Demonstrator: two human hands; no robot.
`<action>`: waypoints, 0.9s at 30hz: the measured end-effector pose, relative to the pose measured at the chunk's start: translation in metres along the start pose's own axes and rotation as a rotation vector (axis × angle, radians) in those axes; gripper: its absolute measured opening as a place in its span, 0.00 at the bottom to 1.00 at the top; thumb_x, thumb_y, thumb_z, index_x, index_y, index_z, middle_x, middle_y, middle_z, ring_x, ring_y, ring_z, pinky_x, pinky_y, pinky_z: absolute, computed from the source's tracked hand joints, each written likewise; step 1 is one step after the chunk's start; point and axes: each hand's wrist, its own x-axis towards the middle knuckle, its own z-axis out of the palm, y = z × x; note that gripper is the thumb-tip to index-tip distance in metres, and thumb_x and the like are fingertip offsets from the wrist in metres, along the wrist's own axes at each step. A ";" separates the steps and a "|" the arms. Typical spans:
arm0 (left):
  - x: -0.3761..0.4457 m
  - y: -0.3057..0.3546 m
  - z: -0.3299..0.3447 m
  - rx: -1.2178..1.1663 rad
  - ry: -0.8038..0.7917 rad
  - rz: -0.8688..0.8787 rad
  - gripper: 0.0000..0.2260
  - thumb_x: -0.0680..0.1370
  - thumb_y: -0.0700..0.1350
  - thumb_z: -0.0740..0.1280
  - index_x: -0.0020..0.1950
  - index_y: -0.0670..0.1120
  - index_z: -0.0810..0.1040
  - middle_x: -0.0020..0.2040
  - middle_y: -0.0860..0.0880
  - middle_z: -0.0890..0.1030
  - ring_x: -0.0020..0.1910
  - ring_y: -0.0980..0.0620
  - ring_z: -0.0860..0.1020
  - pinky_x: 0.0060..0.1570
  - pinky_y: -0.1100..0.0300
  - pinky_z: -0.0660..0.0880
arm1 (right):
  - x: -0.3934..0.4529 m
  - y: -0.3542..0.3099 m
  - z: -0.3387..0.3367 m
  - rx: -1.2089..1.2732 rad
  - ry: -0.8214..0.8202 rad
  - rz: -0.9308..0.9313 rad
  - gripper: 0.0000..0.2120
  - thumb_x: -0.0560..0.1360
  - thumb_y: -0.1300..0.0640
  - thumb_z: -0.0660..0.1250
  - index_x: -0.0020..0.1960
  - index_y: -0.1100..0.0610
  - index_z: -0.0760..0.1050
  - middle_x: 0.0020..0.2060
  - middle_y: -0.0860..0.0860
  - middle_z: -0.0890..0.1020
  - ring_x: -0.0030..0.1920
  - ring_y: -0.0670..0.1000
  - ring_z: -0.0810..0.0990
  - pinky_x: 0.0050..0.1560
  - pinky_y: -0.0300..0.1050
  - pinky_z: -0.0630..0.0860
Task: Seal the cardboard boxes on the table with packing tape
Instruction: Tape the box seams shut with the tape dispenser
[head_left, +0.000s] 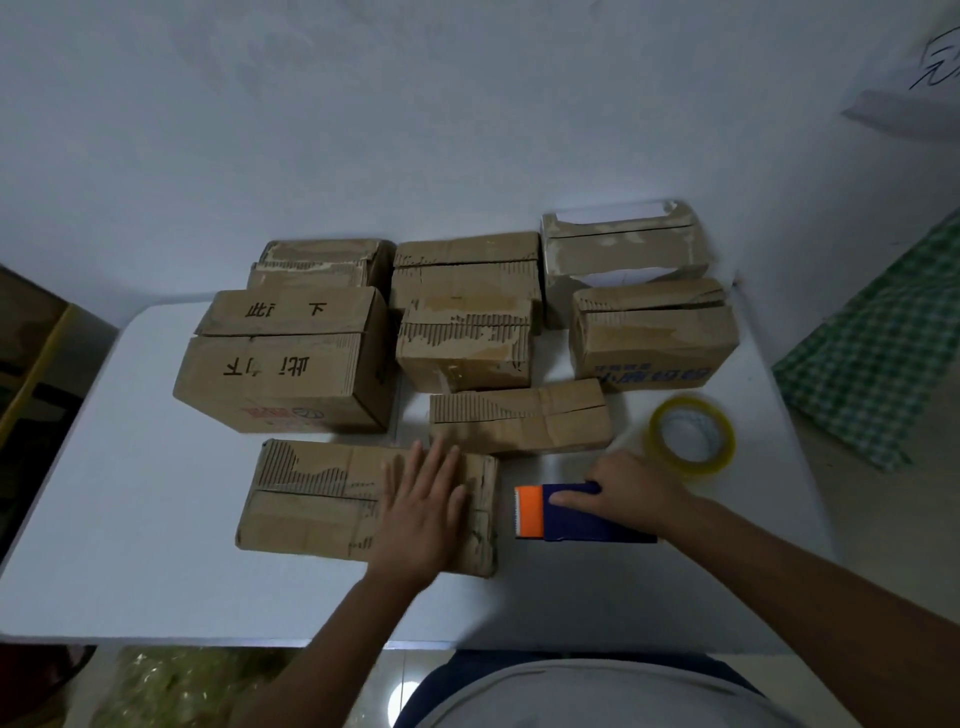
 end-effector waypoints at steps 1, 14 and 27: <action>0.001 0.012 0.006 -0.026 -0.015 0.004 0.25 0.82 0.61 0.37 0.78 0.56 0.38 0.78 0.56 0.33 0.77 0.54 0.31 0.74 0.48 0.29 | -0.001 0.002 0.000 -0.003 -0.013 0.006 0.32 0.70 0.25 0.56 0.33 0.55 0.73 0.29 0.49 0.74 0.30 0.47 0.72 0.34 0.44 0.69; 0.005 0.026 0.024 0.106 -0.037 -0.066 0.28 0.79 0.62 0.31 0.78 0.55 0.31 0.78 0.54 0.29 0.75 0.52 0.27 0.74 0.39 0.32 | -0.022 0.044 -0.019 0.035 -0.054 -0.002 0.29 0.72 0.27 0.56 0.32 0.53 0.69 0.28 0.48 0.73 0.30 0.47 0.72 0.35 0.43 0.68; 0.010 0.050 0.043 0.079 0.058 -0.181 0.32 0.83 0.59 0.48 0.79 0.46 0.36 0.80 0.45 0.35 0.76 0.47 0.29 0.73 0.41 0.31 | -0.007 -0.010 0.009 -0.026 -0.169 0.035 0.20 0.76 0.36 0.61 0.35 0.51 0.65 0.35 0.48 0.71 0.34 0.47 0.71 0.30 0.43 0.63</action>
